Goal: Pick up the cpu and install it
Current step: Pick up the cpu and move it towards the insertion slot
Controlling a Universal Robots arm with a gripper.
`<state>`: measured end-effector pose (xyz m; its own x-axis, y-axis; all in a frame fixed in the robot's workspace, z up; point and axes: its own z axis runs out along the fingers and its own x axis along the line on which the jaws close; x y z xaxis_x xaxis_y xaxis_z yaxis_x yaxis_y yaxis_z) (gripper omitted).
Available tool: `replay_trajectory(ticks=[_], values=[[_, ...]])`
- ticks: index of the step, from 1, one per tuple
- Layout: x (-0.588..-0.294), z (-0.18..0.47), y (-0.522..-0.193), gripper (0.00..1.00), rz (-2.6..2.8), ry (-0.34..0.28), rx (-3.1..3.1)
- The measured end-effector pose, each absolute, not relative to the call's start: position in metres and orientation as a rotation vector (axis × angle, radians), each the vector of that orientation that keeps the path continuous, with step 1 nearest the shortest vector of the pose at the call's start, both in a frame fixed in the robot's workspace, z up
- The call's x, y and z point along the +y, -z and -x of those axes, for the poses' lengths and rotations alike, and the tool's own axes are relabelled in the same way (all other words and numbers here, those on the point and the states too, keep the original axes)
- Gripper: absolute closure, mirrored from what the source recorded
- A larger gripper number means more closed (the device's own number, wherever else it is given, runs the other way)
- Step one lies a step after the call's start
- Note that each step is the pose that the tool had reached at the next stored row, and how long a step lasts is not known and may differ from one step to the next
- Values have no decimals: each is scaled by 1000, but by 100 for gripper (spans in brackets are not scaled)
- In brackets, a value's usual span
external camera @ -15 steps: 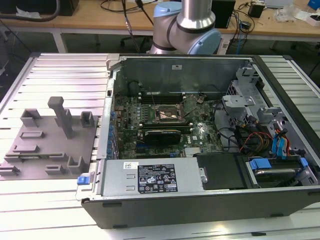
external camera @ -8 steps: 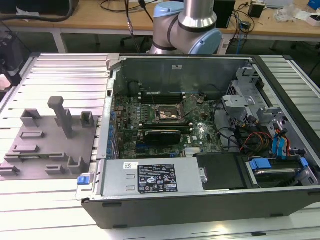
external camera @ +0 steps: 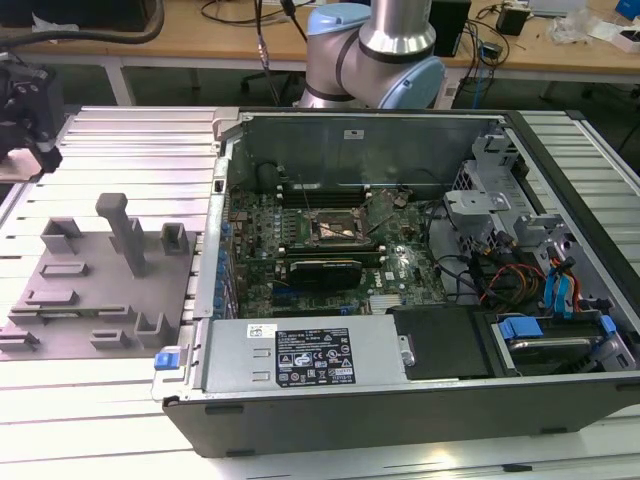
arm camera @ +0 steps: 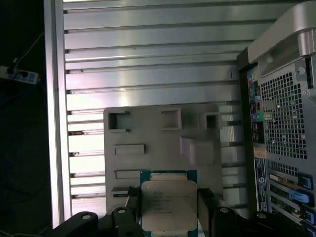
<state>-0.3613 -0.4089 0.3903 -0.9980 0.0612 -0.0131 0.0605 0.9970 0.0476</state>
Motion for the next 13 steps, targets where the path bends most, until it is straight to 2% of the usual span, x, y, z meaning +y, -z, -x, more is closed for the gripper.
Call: replay_trajectory(ticks=[13], values=[[-409,333,-390,45,-95,-74,3125]])
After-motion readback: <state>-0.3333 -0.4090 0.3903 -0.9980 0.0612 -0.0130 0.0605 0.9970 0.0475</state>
